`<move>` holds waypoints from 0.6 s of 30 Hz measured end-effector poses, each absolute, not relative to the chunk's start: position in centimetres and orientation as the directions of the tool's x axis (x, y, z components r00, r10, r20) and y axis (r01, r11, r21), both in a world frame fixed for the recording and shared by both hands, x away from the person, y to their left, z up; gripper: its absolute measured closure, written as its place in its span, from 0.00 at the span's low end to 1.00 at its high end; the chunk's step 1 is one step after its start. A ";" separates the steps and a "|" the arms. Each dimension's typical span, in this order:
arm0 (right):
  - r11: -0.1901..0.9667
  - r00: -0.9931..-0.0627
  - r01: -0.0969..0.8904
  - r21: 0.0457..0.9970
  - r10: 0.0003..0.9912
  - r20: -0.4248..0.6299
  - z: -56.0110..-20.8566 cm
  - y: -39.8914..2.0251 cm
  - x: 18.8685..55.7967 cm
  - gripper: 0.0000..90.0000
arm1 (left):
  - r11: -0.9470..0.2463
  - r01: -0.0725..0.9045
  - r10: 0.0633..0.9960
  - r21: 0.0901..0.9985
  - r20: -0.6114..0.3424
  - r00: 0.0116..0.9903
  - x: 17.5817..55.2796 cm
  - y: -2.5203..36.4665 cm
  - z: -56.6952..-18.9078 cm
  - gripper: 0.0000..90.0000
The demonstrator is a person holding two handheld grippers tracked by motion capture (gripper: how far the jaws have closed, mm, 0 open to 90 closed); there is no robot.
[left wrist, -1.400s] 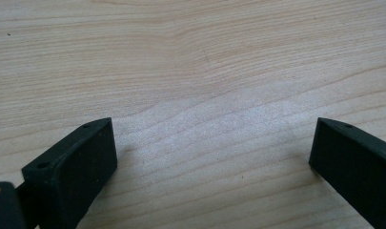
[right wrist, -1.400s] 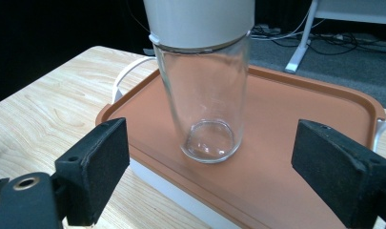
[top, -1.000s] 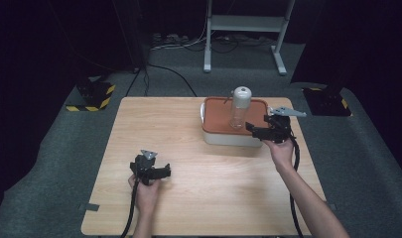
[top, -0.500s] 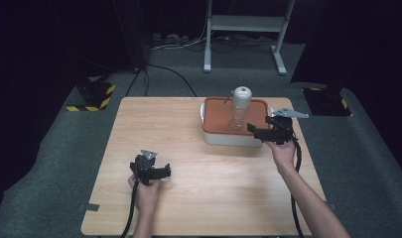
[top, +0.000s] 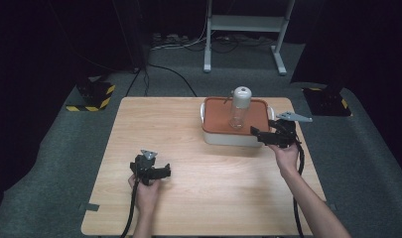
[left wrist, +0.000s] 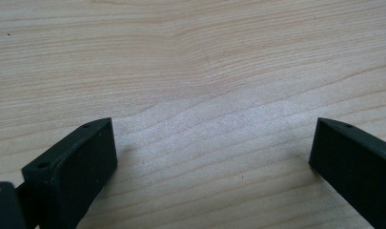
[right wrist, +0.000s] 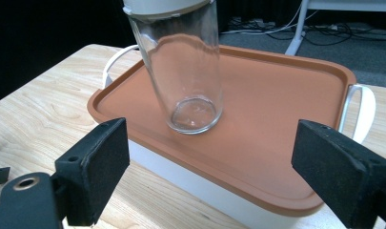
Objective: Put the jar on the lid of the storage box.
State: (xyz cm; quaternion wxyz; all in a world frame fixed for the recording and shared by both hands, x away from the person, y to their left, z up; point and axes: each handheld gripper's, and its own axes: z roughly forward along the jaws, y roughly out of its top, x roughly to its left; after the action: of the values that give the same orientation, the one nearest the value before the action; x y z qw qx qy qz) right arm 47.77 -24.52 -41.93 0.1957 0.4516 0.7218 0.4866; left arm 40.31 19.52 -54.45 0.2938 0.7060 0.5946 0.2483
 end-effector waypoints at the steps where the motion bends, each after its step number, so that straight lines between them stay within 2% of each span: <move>1: 0.118 -0.514 0.464 0.878 0.843 0.158 -42.1 -24.7 47.7 0.14 | -0.120 0.694 0.986 0.710 0.001 0.169 40.3 19.5 -54.5 0.02; 18: 0.121 -0.517 0.467 0.876 0.841 0.160 -42.8 -25.4 47.0 0.14 | -0.120 0.694 0.986 0.710 0.001 0.170 40.3 19.5 -54.5 0.02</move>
State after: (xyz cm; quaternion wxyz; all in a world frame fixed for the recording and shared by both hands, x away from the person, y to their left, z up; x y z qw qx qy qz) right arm 46.96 -25.37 -42.77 0.1927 0.4522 0.7233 0.4850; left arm 40.31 19.52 -54.45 0.2938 0.7061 0.5946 0.2484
